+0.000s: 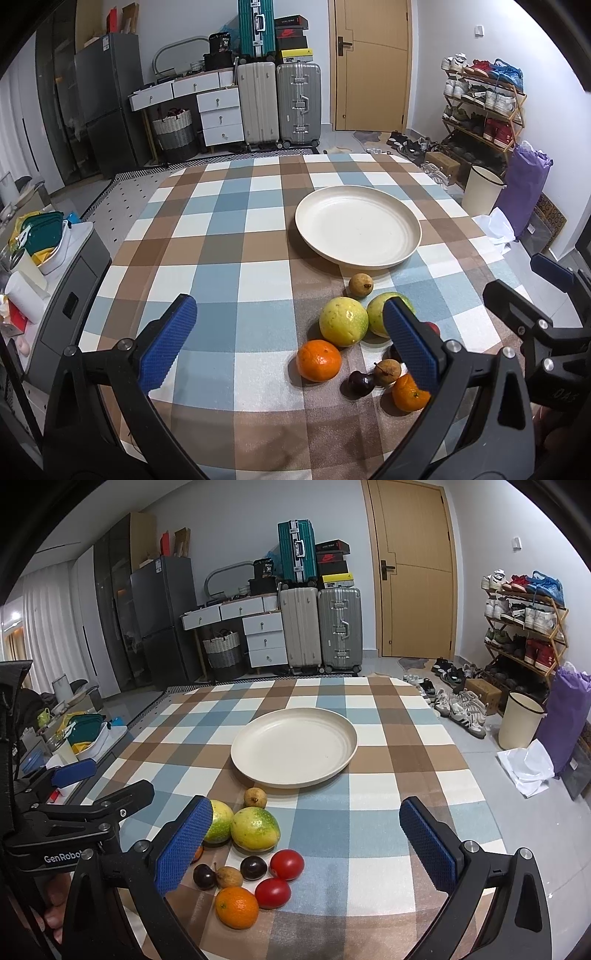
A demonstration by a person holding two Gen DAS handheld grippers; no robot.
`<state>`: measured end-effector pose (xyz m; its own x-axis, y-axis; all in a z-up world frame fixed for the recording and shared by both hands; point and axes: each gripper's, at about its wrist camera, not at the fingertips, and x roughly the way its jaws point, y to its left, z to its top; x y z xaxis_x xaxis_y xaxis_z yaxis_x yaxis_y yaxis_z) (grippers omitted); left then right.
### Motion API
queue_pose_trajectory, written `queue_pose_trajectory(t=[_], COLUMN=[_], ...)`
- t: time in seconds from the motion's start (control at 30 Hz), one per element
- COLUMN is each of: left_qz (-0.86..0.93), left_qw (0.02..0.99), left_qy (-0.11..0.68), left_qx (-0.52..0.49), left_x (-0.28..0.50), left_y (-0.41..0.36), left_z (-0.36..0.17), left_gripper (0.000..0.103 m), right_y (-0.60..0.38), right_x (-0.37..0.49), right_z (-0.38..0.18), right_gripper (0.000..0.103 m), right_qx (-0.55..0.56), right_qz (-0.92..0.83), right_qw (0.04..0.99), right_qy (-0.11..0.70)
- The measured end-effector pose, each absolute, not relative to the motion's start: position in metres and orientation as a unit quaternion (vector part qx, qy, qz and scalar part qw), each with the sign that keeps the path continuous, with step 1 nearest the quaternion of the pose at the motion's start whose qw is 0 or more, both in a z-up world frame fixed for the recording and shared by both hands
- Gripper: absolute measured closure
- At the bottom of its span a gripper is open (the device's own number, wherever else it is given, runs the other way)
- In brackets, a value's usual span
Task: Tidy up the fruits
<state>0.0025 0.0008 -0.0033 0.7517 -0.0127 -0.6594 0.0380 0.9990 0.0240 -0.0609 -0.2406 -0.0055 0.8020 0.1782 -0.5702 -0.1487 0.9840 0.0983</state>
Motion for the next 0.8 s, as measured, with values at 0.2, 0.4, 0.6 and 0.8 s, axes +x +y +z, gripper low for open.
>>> queue_pose_trajectory(t=[0.2,0.4,0.6,0.8], left_qz=[-0.015,-0.015,-0.011,-0.013], left_qw=[0.936,0.936,0.935,0.935], left_qy=[0.352,0.352,0.353,0.354], left_qx=[0.017,0.018,0.018,0.018], left_x=[0.0022,0.0021,0.0014,0.0014], left_y=[0.0017,0.0012,0.0020,0.0024], left_z=[-0.0018,-0.0021,-0.0056,-0.0079], left_gripper=[0.002,0.002,0.002,0.002], right_y=[-0.2409,-0.2406,-0.2404,-0.2403], right_x=[-0.0608,-0.0612,-0.0614,-0.0615], right_z=[-0.0051,-0.0054,-0.0055,-0.0060], right_gripper=[0.000,0.000,0.000,0.000], right_qx=[0.023,0.024,0.023,0.023], right_qz=[0.083,0.083,0.082,0.082], right_qw=[0.949,0.949,0.950,0.950], right_qy=[0.302,0.302,0.302,0.302])
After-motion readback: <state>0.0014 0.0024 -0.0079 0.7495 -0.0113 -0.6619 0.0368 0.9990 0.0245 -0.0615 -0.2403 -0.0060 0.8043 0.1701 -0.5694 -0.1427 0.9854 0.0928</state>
